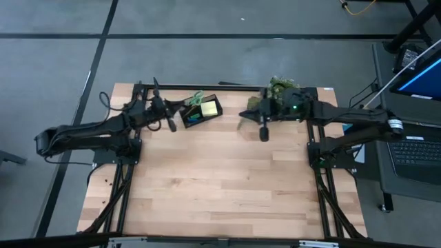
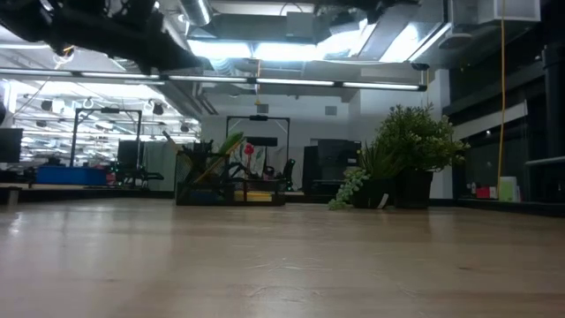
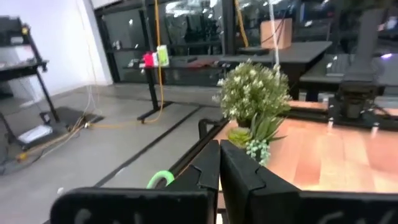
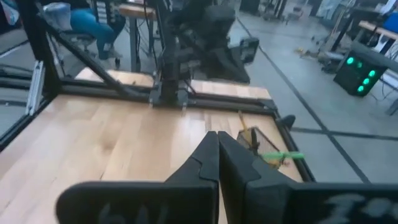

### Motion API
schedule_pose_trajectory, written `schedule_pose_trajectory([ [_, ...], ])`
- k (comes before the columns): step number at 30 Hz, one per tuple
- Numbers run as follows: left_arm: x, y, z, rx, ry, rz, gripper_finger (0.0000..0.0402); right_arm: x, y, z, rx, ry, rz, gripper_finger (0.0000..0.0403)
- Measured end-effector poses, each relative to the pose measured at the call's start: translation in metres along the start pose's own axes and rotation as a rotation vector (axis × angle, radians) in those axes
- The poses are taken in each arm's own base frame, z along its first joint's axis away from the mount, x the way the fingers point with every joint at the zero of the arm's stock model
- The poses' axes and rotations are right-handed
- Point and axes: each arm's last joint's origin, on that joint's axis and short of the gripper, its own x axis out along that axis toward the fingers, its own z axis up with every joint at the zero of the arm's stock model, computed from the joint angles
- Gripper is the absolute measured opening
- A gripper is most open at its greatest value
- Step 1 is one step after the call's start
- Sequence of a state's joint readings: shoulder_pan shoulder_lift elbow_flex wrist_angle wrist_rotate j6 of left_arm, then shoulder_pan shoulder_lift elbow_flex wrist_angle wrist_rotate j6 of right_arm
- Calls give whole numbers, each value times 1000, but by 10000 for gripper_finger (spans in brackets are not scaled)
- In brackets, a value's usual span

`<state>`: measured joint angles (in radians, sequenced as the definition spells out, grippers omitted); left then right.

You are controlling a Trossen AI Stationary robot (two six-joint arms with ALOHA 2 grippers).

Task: Pick and place office supplies into organizer
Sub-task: Return to Home Position

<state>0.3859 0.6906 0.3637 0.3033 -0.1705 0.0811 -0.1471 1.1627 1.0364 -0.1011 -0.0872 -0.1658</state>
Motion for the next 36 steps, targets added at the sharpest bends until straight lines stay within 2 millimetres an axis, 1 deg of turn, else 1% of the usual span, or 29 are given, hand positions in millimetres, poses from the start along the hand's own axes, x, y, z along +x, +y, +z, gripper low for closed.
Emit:
schedule_pose_trajectory([
  [2, -9, 1, 4, 15, -17, -18, 3, -9, 1, -4, 5, -10, -1, 3],
  [3, -13, 2, 4, 22, -11, -30, 2, -12, 3, -10, 22, -11, -1, 4],
  [7, -30, 4, 7, 19, -15, -48, 2, -24, 9, -42, 51, -72, -9, 4],
  [9, -35, 4, 7, 6, -39, -71, 2, -31, 12, -55, 45, -133, -17, 3],
  [11, -38, 2, 0, 0, -77, -112, 1, -38, 15, -67, 40, -174, -23, 4],
  [13, -40, -1, -14, -1, -100, -136, 2, -44, 17, -78, 42, -204, -26, 5],
  [18, -48, -3, -50, -60, -145, -106, 2, -55, 23, -106, 100, -202, -18, 8],
  [21, -51, -3, -63, -90, -160, -111, 2, -58, 25, -117, 115, -208, -17, 8],
  [24, -53, -4, -67, -88, -168, -147, 2, -59, 28, -130, 100, -223, 25, 9],
  [27, -53, -6, -70, -72, -144, -187, 2, -60, 32, -144, 87, -273, 70, 9],
  [31, -52, -6, -73, -47, -114, -194, 2, -64, 36, -161, 63, -304, 65, 9],
  [36, -52, -6, -73, -63, -112, -196, 2, -70, 37, -178, 54, -300, 49, 9],
])
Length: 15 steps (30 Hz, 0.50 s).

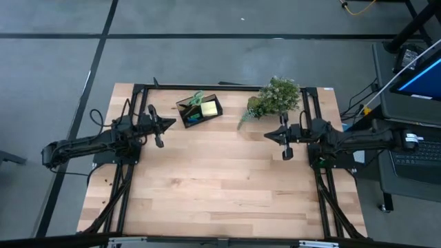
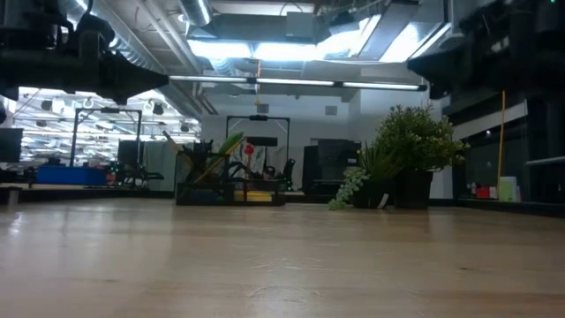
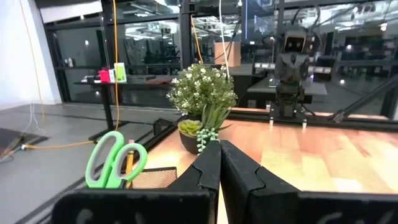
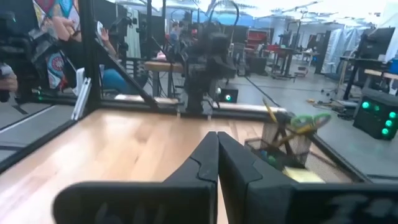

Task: Pick and place office supplies into organizer
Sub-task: Return to Home Position

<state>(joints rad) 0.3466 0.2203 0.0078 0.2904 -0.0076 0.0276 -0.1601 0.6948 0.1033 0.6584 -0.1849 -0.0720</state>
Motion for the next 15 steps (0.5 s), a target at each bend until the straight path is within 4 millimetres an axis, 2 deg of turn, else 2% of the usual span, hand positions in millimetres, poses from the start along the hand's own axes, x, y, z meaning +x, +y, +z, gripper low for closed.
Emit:
schedule_pose_trajectory([
  [6, 0, 0, 0, -98, 2, 0, 5, -16, 0, -16, -4, -39, -36, 9],
  [15, 0, 0, 0, -112, 3, 0, 6, -17, 0, -16, -22, -39, 2, 10],
])
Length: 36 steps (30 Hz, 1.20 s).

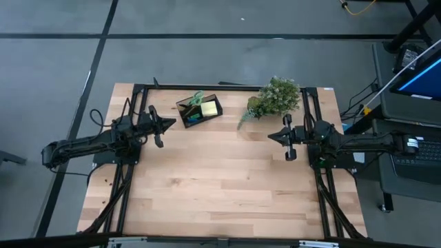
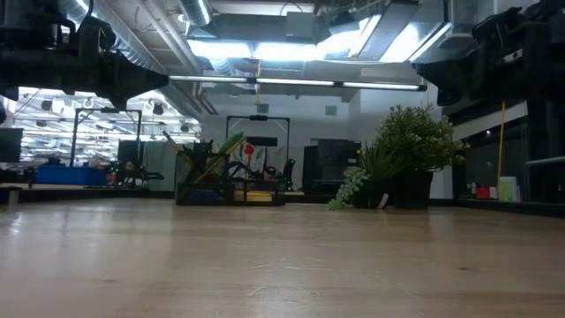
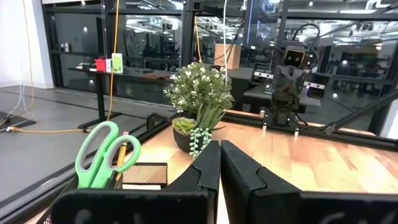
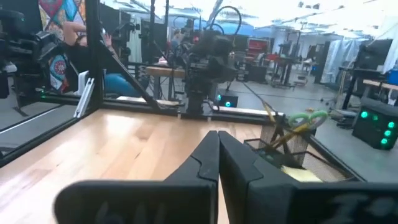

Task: Pick and place office supplies into organizer
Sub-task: Return to Home Position

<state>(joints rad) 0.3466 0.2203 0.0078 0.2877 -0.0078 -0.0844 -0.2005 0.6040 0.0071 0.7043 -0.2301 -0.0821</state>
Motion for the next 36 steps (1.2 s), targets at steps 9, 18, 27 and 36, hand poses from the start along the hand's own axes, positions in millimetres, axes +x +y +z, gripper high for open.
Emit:
schedule_pose_trajectory([
  [9, 0, 0, 0, 0, 0, 0, 10, -1, 1, -13, 108, 135, 6, 10],
  [18, 0, 0, 0, 1, 0, 0, 7, -1, 2, -16, 114, 165, 8, 10],
  [27, 0, 0, 0, 1, 0, 0, 12, -3, 7, -9, 84, 113, 45, 10],
  [36, 0, 0, 0, 1, 0, 0, 10, -21, 18, 16, -14, -105, 113, 10],
])
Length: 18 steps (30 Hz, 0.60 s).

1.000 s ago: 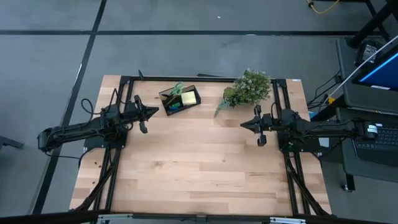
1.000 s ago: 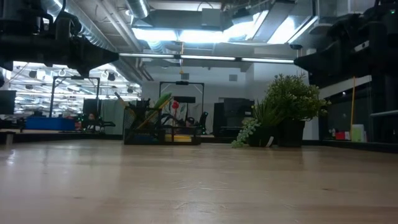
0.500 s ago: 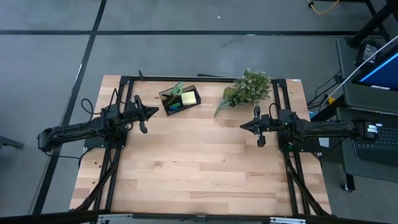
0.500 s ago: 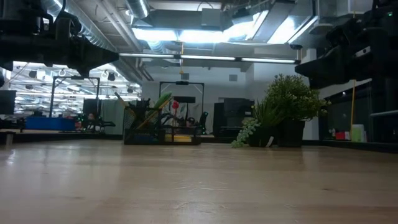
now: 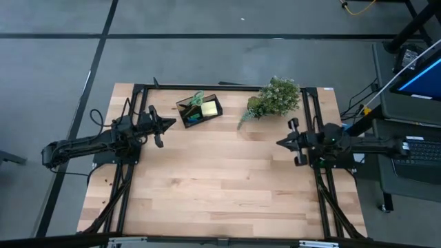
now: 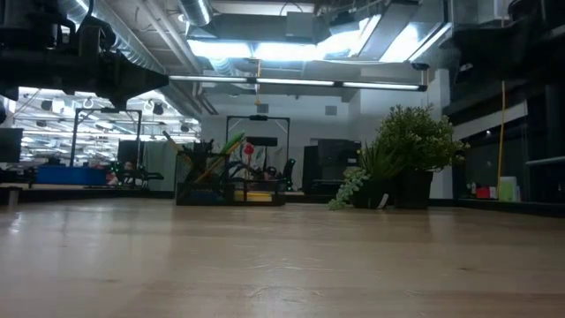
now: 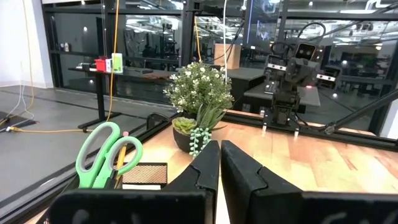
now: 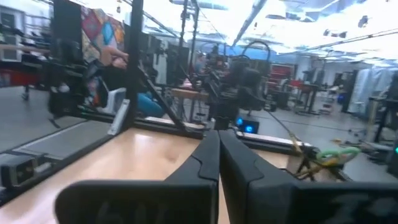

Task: Pick and place office supplies into organizer
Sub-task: Return to Home Position

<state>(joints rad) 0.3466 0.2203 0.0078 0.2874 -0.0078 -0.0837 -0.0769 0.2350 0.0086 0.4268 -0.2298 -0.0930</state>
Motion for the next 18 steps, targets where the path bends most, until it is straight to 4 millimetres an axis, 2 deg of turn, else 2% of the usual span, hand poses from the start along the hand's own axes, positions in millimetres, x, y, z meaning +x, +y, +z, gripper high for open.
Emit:
schedule_pose_trajectory([
  [11, 0, 0, 0, 0, 0, 0, 8, -14, 10, -1, 104, 22, 71, 10],
  [18, 0, 0, 0, 0, 0, 0, 12, -15, 13, -11, 95, 124, 91, 10],
])
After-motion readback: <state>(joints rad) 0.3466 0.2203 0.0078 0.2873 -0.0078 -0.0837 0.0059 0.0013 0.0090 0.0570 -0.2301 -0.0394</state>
